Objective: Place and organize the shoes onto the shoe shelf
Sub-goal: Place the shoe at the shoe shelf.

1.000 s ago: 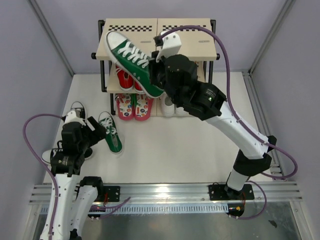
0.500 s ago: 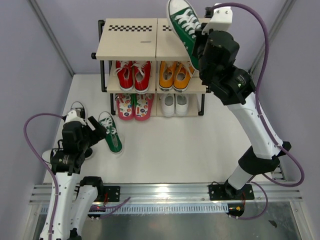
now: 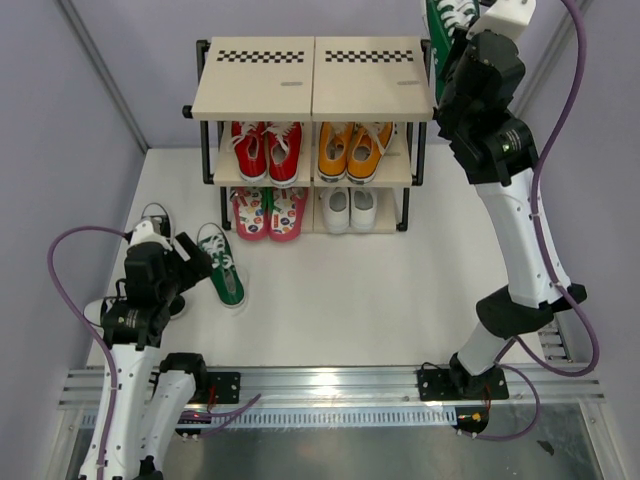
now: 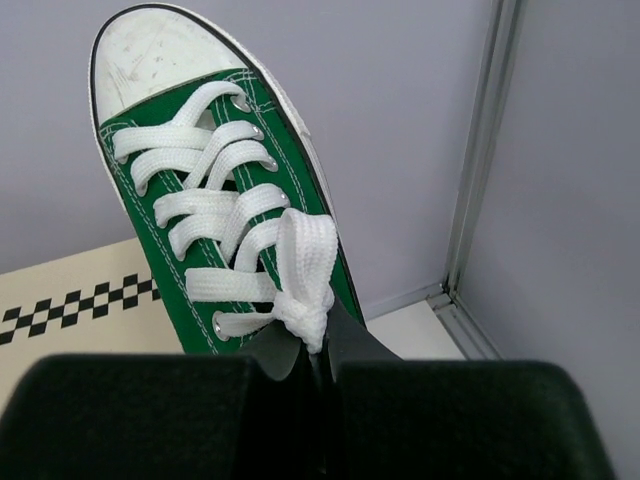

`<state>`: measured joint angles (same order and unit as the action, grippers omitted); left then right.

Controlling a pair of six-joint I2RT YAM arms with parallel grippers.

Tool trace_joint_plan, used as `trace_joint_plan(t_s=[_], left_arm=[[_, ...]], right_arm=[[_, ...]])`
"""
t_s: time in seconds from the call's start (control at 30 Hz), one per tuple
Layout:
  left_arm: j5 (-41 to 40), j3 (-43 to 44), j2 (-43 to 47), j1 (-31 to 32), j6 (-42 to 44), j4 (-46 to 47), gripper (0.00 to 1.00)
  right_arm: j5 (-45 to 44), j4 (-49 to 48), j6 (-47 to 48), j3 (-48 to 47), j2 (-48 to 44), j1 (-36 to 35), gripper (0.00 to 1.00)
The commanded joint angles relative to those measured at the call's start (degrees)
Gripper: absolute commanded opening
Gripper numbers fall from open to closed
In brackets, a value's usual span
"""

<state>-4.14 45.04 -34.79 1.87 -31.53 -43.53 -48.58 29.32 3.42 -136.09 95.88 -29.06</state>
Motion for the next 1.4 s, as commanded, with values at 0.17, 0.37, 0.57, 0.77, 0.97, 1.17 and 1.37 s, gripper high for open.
trace_joint_plan(t_s=[0.17, 0.37, 0.57, 0.77, 0.97, 1.17, 1.37], left_arm=[[-1.4, -0.39, -1.16, 0.06, -0.55, 1.16, 0.81], [-1.04, -0.21, -1.6, 0.06, -0.46, 1.16, 0.81], [-0.96, -0.3, -1.51, 0.06, -0.46, 1.25, 0.81], [-0.69, -0.3, -1.25, 0.06, -0.38, 1.25, 0.81], [-0.43, -0.39, -1.6, -0.02, -0.29, 1.43, 0.81], [-0.25, -0.3, -1.6, -0.02, -0.2, 1.34, 0.81], [-0.16, -0.56, -1.69, -0.02, -0.2, 1.43, 0.81]], right_arm=[[5.33, -6.38, -7.9, -4.0, 1.33, 1.81, 0.03], [5.86, -7.35, -11.94, -5.15, 2.12, 2.08, 0.03], [4.2, -5.07, -14.4, -5.94, 4.67, 2.08, 0.03], [3.05, -4.19, -17.65, -5.33, 5.99, 2.69, 0.03], [3.04, -3.83, -19.94, -5.06, 7.22, 3.13, 0.03], [4.36, -4.01, -19.94, -4.09, 8.1, 3.48, 0.03], [7.26, -3.22, -20.12, -3.83, 9.94, 4.36, 0.03]])
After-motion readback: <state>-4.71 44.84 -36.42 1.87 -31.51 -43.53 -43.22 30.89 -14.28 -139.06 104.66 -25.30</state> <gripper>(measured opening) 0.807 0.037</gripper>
